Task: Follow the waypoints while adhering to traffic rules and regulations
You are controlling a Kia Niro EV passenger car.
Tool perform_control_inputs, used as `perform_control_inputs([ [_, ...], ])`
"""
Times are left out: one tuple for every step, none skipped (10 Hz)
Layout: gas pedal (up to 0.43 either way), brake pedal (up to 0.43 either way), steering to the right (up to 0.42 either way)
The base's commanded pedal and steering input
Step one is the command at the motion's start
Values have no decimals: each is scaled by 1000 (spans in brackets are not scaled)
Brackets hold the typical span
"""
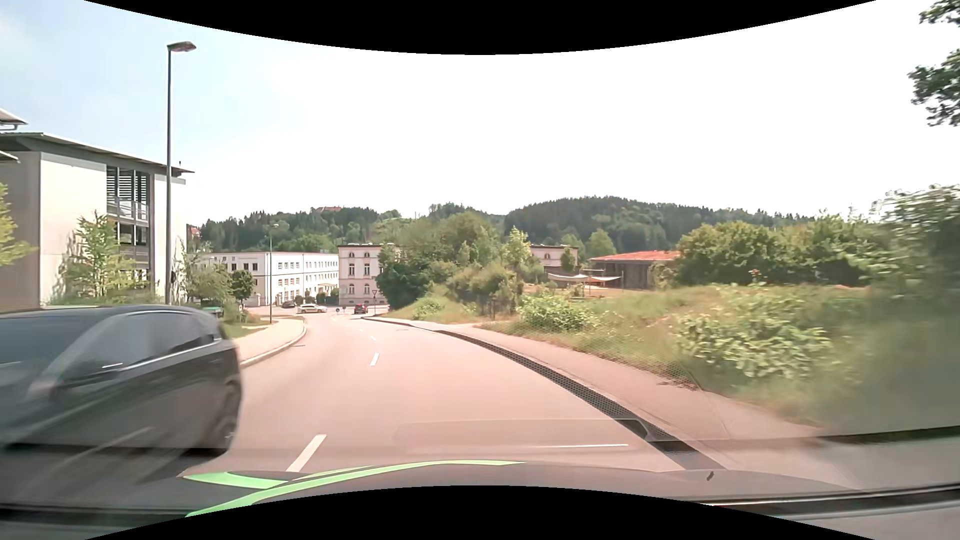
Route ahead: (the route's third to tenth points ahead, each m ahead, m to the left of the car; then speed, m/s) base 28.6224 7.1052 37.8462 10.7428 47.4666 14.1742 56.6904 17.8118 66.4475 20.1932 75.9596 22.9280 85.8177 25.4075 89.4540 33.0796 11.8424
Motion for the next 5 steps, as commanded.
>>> perform_control_inputs([
  [0,0,-79],
  [0,0,-78],
  [0,0,-75],
  [0,0,-73],
  [0,0,-69],
])
